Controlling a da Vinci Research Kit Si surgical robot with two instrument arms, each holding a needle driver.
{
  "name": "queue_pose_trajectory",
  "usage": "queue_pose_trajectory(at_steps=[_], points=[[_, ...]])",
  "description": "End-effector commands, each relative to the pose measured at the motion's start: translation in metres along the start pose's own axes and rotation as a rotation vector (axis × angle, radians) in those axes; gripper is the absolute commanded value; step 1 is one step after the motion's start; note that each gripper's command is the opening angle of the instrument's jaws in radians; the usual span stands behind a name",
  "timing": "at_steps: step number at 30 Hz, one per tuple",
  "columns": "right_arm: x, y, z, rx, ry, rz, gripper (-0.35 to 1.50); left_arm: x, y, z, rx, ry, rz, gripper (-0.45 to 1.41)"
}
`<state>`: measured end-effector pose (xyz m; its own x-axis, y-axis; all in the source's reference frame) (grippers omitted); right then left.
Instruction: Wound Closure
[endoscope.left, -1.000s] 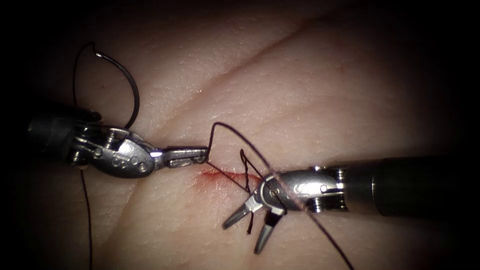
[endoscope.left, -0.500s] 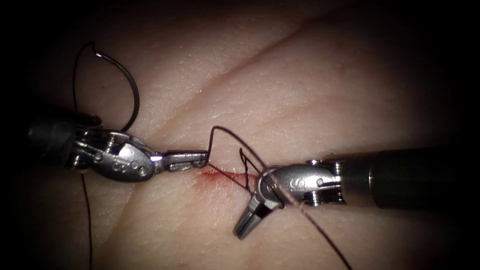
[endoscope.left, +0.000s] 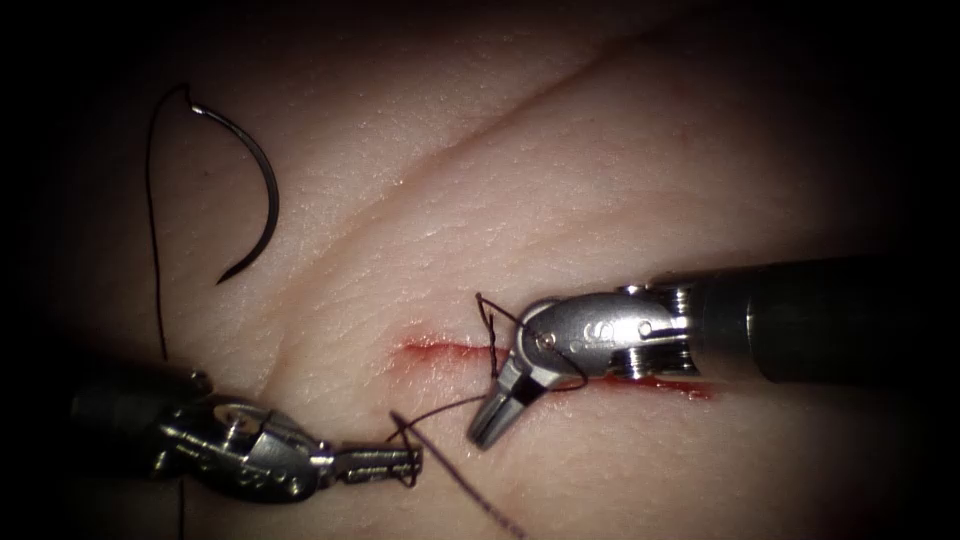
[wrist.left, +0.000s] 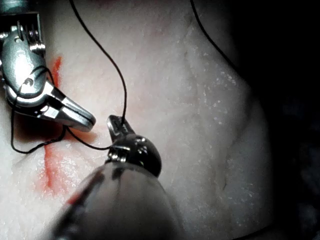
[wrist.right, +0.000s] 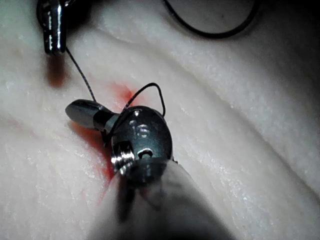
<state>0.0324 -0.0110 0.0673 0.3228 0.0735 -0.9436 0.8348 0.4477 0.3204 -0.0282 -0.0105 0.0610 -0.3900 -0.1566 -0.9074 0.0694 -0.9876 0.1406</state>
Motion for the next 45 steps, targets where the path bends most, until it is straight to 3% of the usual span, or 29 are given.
queue_pose_trajectory(at_steps=[1, 19, 29, 45], points=[[-0.0001, 0.0008, -0.0001, 0.000, 0.005, -0.002, -0.35, 0.0001, 0.0009, 0.0006, -0.003, -0.002, 0.003, -0.45], [-0.0005, 0.0025, -0.0030, -0.015, 0.042, 0.000, -0.35, 0.0043, 0.0102, 0.0007, -0.046, -0.023, -0.004, -0.45], [-0.0024, 0.0039, -0.0052, -0.040, 0.045, 0.000, -0.35, 0.0083, 0.0140, -0.0022, -0.061, -0.014, -0.006, -0.45], [-0.0031, 0.0044, -0.0060, -0.048, 0.045, 0.003, -0.35, 0.0143, 0.0199, -0.0038, -0.081, 0.019, 0.010, -0.45]])
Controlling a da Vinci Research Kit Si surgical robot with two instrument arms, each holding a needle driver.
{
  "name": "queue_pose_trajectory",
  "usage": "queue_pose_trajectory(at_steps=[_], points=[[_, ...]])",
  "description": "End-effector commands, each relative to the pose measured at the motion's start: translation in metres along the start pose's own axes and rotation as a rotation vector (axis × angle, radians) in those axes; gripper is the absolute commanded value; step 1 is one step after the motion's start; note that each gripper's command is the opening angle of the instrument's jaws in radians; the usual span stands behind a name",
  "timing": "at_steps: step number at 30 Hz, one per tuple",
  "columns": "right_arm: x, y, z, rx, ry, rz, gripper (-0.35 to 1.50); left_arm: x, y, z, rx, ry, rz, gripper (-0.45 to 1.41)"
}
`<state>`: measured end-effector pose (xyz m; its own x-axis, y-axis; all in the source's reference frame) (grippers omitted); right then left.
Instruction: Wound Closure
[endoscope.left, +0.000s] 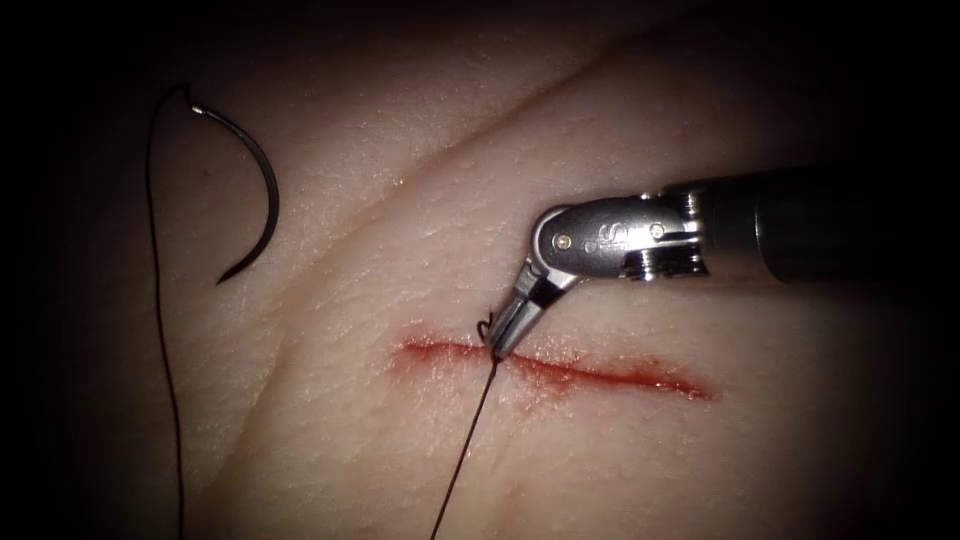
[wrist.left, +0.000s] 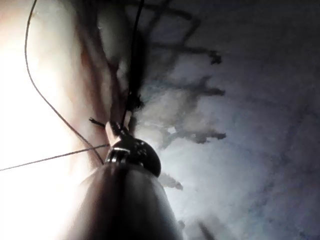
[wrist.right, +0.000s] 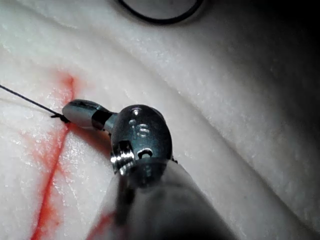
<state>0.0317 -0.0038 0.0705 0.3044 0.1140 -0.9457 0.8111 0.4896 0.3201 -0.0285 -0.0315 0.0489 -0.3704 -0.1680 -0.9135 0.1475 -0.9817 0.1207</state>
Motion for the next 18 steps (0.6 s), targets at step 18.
queue_pose_trajectory(at_steps=[18], points=[[-0.0017, 0.0024, -0.0026, -0.072, -0.006, 0.002, -0.35, 0.0039, 0.0063, -0.0005, -0.047, 0.059, -0.022, -0.45]])
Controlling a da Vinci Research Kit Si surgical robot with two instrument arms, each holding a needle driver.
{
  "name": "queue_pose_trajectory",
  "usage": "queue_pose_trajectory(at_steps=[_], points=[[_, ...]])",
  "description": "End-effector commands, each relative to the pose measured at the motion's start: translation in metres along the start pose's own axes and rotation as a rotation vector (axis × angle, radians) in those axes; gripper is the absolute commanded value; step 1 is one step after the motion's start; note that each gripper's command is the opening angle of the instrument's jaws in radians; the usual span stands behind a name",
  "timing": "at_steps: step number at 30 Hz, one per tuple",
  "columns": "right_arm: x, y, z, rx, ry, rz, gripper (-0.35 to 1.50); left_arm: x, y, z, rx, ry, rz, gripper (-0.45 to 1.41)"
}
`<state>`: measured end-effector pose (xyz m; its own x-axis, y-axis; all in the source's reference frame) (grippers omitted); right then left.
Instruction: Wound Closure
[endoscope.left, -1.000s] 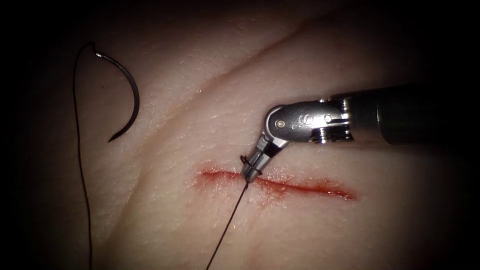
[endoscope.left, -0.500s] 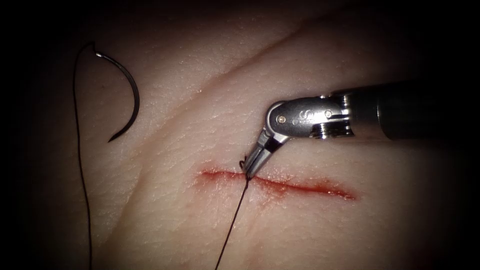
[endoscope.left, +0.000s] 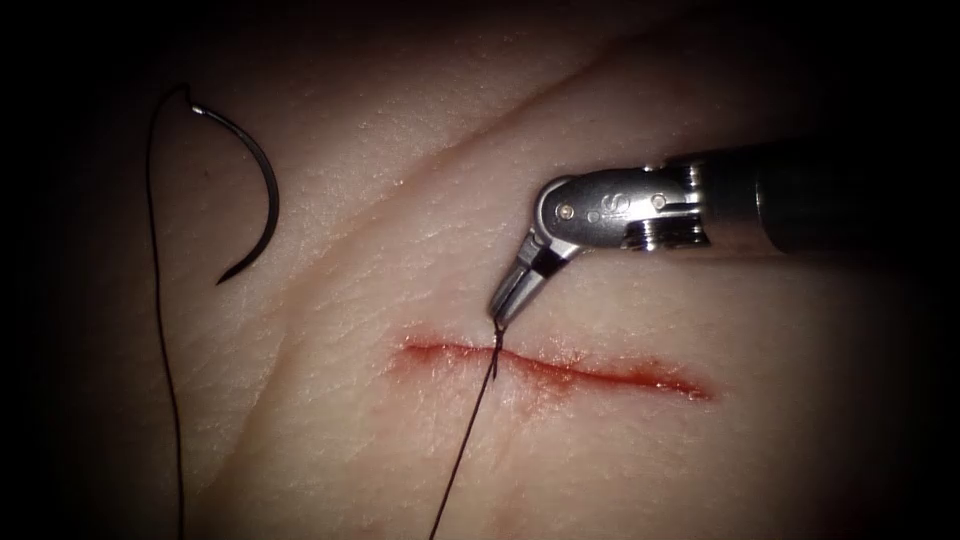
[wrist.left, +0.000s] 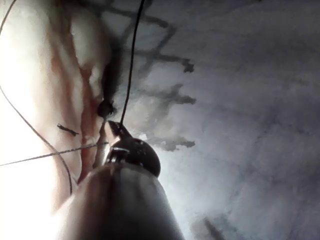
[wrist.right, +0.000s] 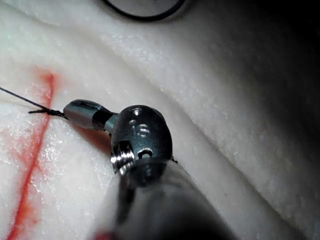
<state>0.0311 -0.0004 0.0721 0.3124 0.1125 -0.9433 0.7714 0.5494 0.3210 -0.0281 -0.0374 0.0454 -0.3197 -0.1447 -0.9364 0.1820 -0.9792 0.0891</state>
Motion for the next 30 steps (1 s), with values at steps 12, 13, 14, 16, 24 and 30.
queue_pose_trajectory(at_steps=[12, 13, 14, 16, 24, 30], points=[[-0.0018, 0.0018, -0.0002, -0.049, -0.015, 0.003, -0.35, -0.0004, 0.0037, 0.0016, -0.042, 0.003, -0.021, -0.45], [-0.0018, 0.0018, -0.0002, -0.049, -0.015, 0.003, -0.35, -0.0004, 0.0037, 0.0016, -0.042, 0.003, -0.021, -0.45], [-0.0020, 0.0019, -0.0004, -0.053, -0.017, 0.005, -0.35, -0.0004, 0.0037, 0.0016, -0.043, 0.003, -0.026, -0.45], [-0.0022, 0.0021, -0.0006, -0.062, -0.020, 0.008, -0.35, -0.0005, 0.0039, 0.0017, -0.044, 0.003, -0.030, -0.45], [-0.0022, 0.0022, -0.0002, -0.068, -0.020, 0.008, -0.35, -0.0007, 0.0045, 0.0018, -0.051, 0.001, -0.035, -0.45], [-0.0018, 0.0021, 0.0000, -0.084, -0.004, 0.011, -0.35, -0.0007, 0.0041, 0.0019, -0.055, 0.002, -0.037, -0.45]])
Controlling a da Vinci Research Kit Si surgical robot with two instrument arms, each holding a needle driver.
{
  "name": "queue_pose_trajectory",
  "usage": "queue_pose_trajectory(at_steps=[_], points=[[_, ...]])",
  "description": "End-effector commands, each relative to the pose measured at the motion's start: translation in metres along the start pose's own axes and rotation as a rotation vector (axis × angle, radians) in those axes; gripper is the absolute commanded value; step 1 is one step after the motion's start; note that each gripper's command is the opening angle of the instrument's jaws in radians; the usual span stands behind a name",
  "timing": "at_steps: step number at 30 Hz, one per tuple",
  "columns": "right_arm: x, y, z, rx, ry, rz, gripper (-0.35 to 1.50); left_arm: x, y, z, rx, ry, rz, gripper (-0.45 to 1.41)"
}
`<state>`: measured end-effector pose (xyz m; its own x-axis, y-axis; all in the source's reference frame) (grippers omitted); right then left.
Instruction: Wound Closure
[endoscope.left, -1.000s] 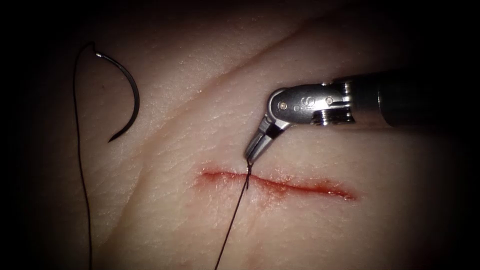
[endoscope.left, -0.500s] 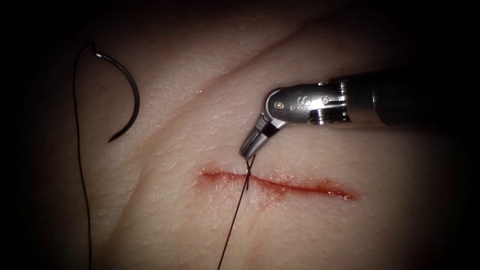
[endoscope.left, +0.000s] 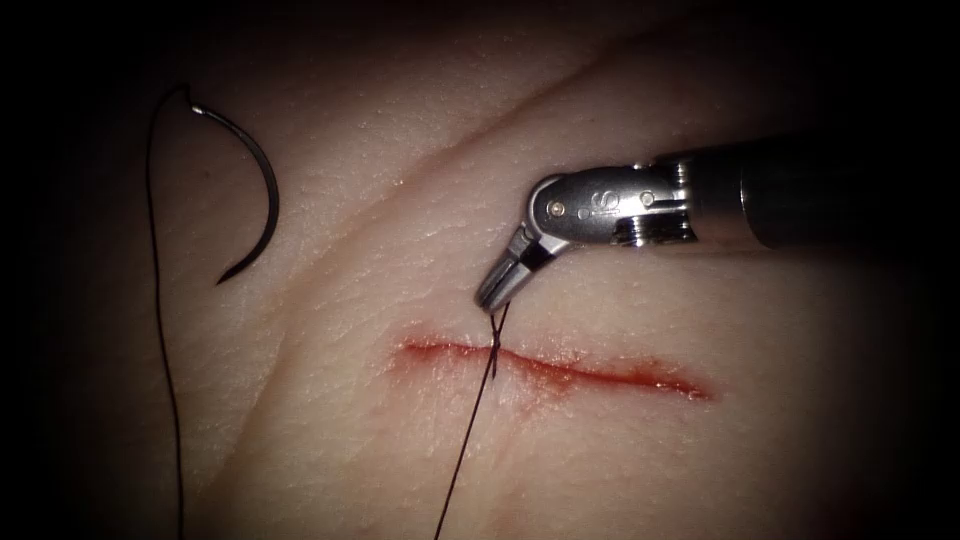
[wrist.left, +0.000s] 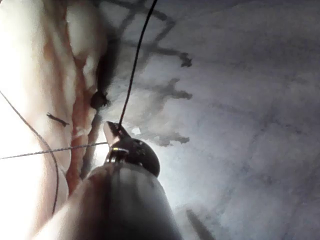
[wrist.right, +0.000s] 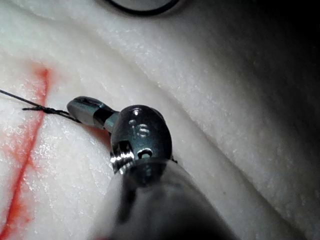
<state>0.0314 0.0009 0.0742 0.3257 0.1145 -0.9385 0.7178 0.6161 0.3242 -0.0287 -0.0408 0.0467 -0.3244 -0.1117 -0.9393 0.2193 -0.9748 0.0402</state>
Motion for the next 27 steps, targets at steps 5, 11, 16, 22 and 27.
queue_pose_trajectory(at_steps=[5, 11, 16, 22, 27], points=[[0.0006, 0.0003, 0.0013, -0.018, 0.005, 0.002, -0.35, 0.0003, -0.0002, 0.0002, -0.007, 0.006, -0.010, -0.45], [0.0023, 0.0001, 0.0005, -0.104, 0.036, 0.027, 0.84, 0.0022, -0.0065, -0.0012, 0.059, -0.018, 0.025, -0.45], [0.0044, -0.0004, -0.0016, -0.188, 0.084, 0.080, 1.26, 0.0031, -0.0113, -0.0024, 0.084, -0.018, 0.059, -0.45], [0.0068, -0.0024, -0.0047, -0.342, 0.131, 0.120, 1.42, 0.0042, -0.0173, -0.0041, 0.115, -0.013, 0.104, -0.45], [0.0074, -0.0044, -0.0052, -0.453, 0.140, 0.135, 1.30, 0.0041, -0.0217, -0.0045, 0.126, -0.008, 0.138, -0.45]])
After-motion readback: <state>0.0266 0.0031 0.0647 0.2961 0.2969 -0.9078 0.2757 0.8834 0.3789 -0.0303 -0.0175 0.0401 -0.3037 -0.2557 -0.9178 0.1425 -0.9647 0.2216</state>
